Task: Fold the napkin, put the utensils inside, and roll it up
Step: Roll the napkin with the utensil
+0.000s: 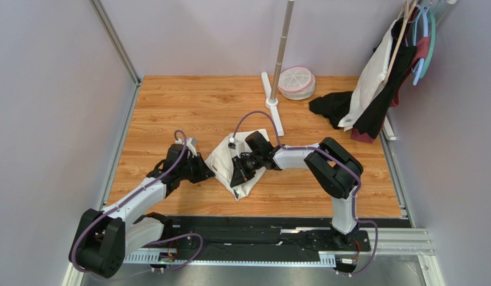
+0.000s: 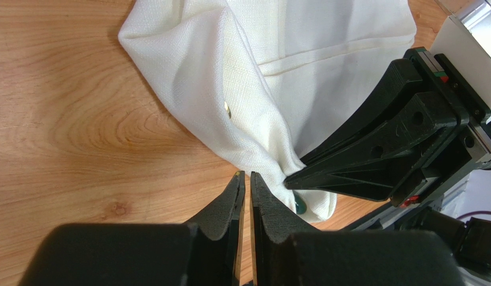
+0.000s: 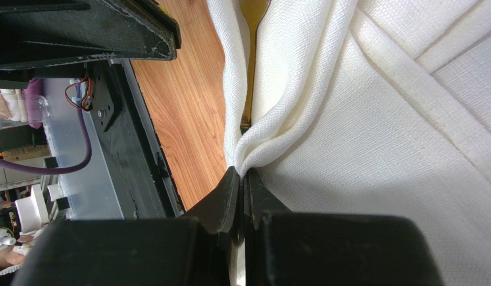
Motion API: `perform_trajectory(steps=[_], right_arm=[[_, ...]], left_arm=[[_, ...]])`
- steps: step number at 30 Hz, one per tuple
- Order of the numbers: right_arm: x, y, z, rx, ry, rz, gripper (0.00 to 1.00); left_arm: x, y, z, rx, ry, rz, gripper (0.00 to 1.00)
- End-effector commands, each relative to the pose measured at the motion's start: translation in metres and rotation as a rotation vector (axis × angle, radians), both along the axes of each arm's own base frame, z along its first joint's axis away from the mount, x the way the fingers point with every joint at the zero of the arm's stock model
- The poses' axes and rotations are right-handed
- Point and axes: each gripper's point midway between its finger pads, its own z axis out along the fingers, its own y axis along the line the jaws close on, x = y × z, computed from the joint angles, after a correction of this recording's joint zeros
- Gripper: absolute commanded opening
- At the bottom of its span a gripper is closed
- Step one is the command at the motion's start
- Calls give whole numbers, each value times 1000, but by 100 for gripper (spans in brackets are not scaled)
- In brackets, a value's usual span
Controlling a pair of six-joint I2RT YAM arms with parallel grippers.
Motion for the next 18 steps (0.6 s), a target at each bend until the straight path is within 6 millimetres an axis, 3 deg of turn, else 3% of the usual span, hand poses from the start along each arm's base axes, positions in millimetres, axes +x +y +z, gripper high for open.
perform_trajectory(steps=[1,10,18], right_arm=[[-4,-40,-67,-260,4,-65,0],[-4,-41,-68,-262,12,-72,0],[-5,-41,-71,-268,22,-69,0]], left_arm=[[10,-6,1,-15,-29,-13,14],[31,-19,2,-51,-72,-32,13],[39,-22,-6,-55,-70,-35,13]])
